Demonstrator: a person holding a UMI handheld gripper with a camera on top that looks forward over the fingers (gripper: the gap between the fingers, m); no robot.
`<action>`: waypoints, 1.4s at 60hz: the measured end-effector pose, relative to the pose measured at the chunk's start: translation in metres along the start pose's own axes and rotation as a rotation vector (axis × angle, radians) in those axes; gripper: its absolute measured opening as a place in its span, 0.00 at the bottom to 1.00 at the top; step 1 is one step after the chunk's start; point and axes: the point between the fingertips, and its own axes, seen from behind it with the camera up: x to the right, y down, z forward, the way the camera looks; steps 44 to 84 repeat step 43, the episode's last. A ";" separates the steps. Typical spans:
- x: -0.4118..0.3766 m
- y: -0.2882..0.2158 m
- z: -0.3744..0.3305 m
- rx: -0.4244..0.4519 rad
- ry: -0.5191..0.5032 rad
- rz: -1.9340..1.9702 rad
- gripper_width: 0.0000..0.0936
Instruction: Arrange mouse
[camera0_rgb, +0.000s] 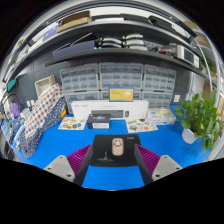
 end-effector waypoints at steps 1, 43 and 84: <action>0.000 0.001 -0.006 0.004 0.001 -0.003 0.90; -0.002 0.032 -0.095 0.033 0.004 -0.041 0.91; -0.002 0.032 -0.095 0.033 0.004 -0.041 0.91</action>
